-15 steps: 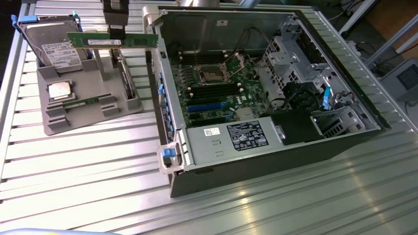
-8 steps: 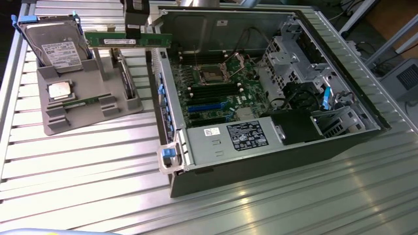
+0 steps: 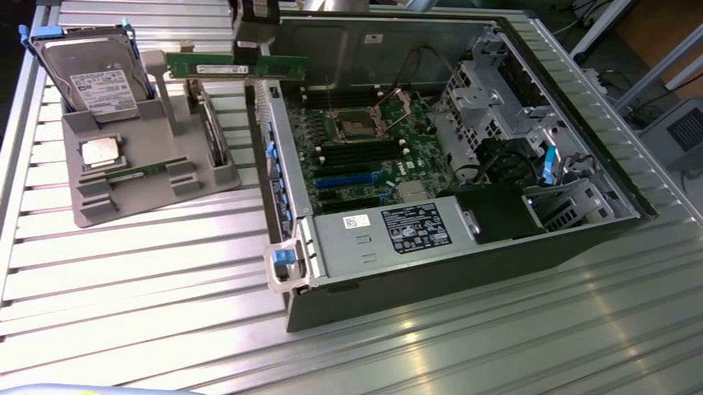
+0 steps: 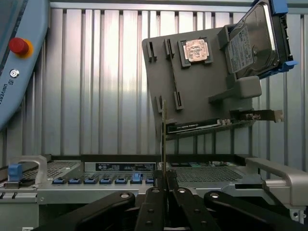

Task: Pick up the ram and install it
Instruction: 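Pick up the ram and move it above insertion slot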

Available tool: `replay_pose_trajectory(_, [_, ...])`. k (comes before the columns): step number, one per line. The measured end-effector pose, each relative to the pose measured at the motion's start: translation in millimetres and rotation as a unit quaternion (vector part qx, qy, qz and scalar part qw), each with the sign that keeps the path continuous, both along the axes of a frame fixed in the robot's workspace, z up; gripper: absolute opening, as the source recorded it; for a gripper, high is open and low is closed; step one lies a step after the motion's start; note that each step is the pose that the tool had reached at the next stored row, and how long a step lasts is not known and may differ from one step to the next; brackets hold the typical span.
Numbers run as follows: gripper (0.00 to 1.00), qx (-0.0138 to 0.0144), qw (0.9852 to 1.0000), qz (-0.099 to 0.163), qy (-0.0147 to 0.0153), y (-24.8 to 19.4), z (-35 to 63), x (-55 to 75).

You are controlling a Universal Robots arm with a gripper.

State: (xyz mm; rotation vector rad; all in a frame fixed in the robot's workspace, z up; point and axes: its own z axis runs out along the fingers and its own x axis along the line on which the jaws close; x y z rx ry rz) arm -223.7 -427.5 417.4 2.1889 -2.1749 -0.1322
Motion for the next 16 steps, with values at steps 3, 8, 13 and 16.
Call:
replay_pose_trajectory(3, [0.13,0.0,1.0,0.0,0.0012,0.0,0.0,10.5])
replay_pose_trajectory(8, [0.13,0.0,1.0,0.0,0.0032,0.0,0.0,26.5])
replay_pose_trajectory(13, [0.13,0.0,1.0,0.0,0.0046,0.0,0.0,39.5])
replay_pose_trajectory(16, [0.13,0.0,1.0,0.0,0.0051,0.0,0.0,44.9])
